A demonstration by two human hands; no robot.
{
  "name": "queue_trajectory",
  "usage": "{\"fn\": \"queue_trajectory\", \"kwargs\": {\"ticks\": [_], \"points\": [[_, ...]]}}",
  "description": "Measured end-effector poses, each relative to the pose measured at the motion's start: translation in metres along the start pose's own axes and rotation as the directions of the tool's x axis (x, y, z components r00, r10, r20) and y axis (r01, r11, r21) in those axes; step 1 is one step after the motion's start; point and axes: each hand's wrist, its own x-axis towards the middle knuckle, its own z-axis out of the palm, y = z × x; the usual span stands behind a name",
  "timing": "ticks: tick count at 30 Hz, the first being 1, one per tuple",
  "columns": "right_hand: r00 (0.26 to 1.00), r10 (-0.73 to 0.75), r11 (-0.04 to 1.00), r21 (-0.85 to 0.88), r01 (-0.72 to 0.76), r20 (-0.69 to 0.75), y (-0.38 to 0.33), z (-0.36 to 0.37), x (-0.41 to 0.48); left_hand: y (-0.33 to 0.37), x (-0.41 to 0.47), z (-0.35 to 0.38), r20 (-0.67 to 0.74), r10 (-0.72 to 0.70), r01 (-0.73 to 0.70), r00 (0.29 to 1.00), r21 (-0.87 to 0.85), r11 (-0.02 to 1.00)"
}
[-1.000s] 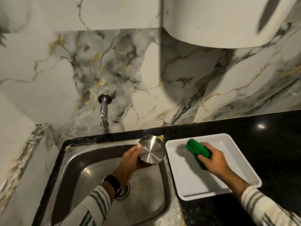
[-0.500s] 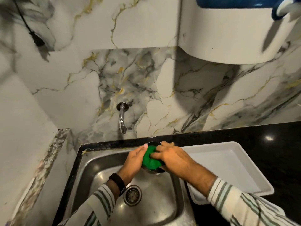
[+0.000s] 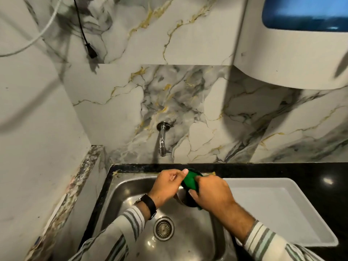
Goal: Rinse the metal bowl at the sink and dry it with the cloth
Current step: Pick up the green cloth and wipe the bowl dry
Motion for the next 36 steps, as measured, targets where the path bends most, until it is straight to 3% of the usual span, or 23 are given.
{"fn": "queue_trajectory", "kwargs": {"ticks": [1,3,5,6,8,9,11,13,15,18,19,21,22,24,26,27,29,31,33,34,36], "points": [[0.994,0.089,0.986,0.132,-0.098,0.070,-0.001,0.000,0.001,-0.002,0.001,0.002,-0.023,0.000,0.001,1.000,0.033,0.999],[0.975,0.089,0.879,0.444,-0.173,0.203,-0.003,0.001,-0.001,-0.008,0.001,0.005,-0.067,0.000,0.006,0.998,0.077,0.997],[0.984,-0.082,0.819,0.573,-0.022,0.155,-0.004,0.006,-0.010,-0.011,0.002,0.006,-0.091,0.006,0.000,0.996,0.072,0.997],[0.978,-0.186,0.843,0.526,0.110,0.094,-0.003,0.008,-0.015,-0.011,0.003,0.004,-0.078,0.014,-0.009,0.997,0.064,0.998],[0.920,-0.392,0.889,0.247,0.385,-0.023,0.004,0.013,-0.019,-0.004,0.007,-0.001,-0.010,0.030,-0.029,1.000,0.085,0.996],[0.853,-0.516,0.851,0.063,0.521,-0.081,0.008,0.014,-0.017,-0.001,0.009,-0.004,0.030,0.022,-0.026,0.999,0.115,0.993],[0.655,-0.741,0.670,-0.231,0.706,-0.149,0.013,0.012,-0.015,0.003,0.010,-0.006,0.100,-0.016,0.001,0.995,0.156,0.988],[0.552,-0.812,0.579,-0.365,0.729,-0.187,0.012,0.006,-0.014,0.006,0.009,-0.005,0.146,-0.046,0.024,0.988,0.153,0.988],[0.626,-0.749,0.654,-0.395,0.645,-0.217,0.009,0.000,-0.014,0.009,0.011,-0.005,0.132,-0.043,0.026,0.990,0.123,0.992],[0.890,-0.438,0.866,-0.323,0.381,-0.124,0.004,-0.005,-0.019,0.014,0.010,0.003,-0.002,-0.026,0.026,1.000,0.079,0.997],[0.951,-0.300,0.930,-0.242,0.275,-0.073,0.004,-0.004,-0.021,0.011,0.009,0.007,-0.040,-0.027,0.031,0.999,0.087,0.996],[0.998,-0.043,0.998,0.037,0.042,0.044,0.005,0.001,-0.020,0.007,0.009,0.017,-0.080,0.001,0.008,0.997,0.117,0.993],[0.994,0.041,0.976,0.208,-0.060,0.098,0.003,0.001,-0.019,0.006,0.009,0.021,-0.094,0.019,-0.005,0.995,0.144,0.990],[0.979,0.108,0.804,0.564,-0.190,0.176,0.000,-0.010,-0.018,0.003,0.011,0.025,-0.113,0.039,-0.016,0.993,0.198,0.980],[0.959,0.055,0.639,0.728,-0.249,0.279,0.006,-0.015,-0.018,0.005,0.011,0.027,-0.093,0.043,-0.025,0.995,0.185,0.982],[0.953,-0.003,0.656,0.720,-0.228,0.304,0.009,-0.013,-0.023,0.007,0.009,0.028,-0.074,0.032,-0.019,0.997,0.170,0.985],[0.969,-0.122,0.843,0.538,-0.014,0.217,0.012,-0.018,-0.033,0.015,0.004,0.027,-0.078,0.035,-0.020,0.996,0.189,0.982],[0.949,-0.301,0.948,0.137,0.287,0.096,0.010,-0.027,-0.047,0.021,0.000,0.027,-0.085,-0.002,0.022,0.996,0.241,0.970],[0.827,-0.559,0.817,-0.210,0.537,-0.063,0.012,-0.029,-0.052,0.024,-0.003,0.027,-0.036,-0.107,0.113,0.994,0.232,0.966],[0.767,-0.633,0.753,-0.311,0.580,-0.101,0.014,-0.031,-0.053,0.025,-0.001,0.027,-0.002,-0.144,0.141,0.990,0.212,0.967],[0.742,-0.655,0.724,-0.396,0.565,-0.140,0.017,-0.026,-0.054,0.021,-0.004,0.028,0.015,-0.196,0.191,0.981,0.166,0.968]]}}
